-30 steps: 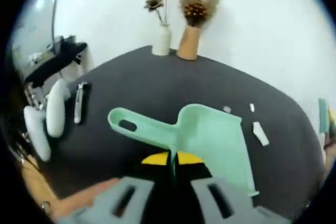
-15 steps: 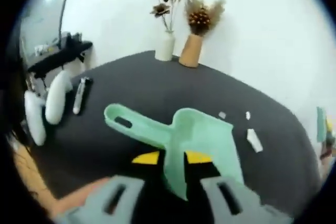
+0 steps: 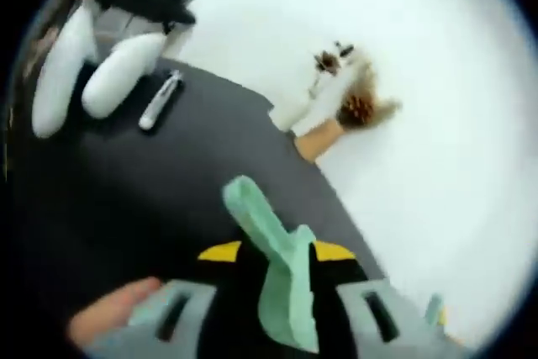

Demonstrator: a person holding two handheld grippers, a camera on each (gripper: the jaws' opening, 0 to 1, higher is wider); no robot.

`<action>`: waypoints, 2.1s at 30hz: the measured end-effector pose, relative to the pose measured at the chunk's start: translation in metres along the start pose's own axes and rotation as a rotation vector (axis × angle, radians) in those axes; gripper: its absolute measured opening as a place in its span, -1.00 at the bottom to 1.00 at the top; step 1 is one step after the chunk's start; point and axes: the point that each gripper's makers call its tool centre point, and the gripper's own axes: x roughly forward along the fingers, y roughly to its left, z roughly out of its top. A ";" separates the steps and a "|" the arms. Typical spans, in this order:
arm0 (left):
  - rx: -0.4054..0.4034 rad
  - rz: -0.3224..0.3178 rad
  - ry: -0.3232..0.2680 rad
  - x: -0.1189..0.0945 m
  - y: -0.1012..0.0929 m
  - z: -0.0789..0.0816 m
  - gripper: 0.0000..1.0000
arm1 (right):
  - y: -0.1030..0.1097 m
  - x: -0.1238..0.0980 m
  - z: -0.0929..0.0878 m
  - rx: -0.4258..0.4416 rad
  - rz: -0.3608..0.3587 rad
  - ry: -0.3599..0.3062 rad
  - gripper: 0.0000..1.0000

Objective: Pick up the broom and sweep the trash on the tabletop into the dustpan.

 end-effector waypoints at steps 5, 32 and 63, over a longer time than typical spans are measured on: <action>-0.101 -0.053 -0.030 0.005 -0.004 0.008 -0.43 | -0.001 0.000 -0.003 -0.008 -0.008 0.009 -0.87; -0.239 -0.070 -0.165 0.019 -0.005 0.028 -0.79 | 0.002 0.016 -0.022 -0.062 -0.024 0.094 -0.87; -0.219 -0.044 -0.653 -0.013 -0.019 0.047 -0.81 | 0.109 0.254 -0.163 -0.821 -0.083 0.559 -0.88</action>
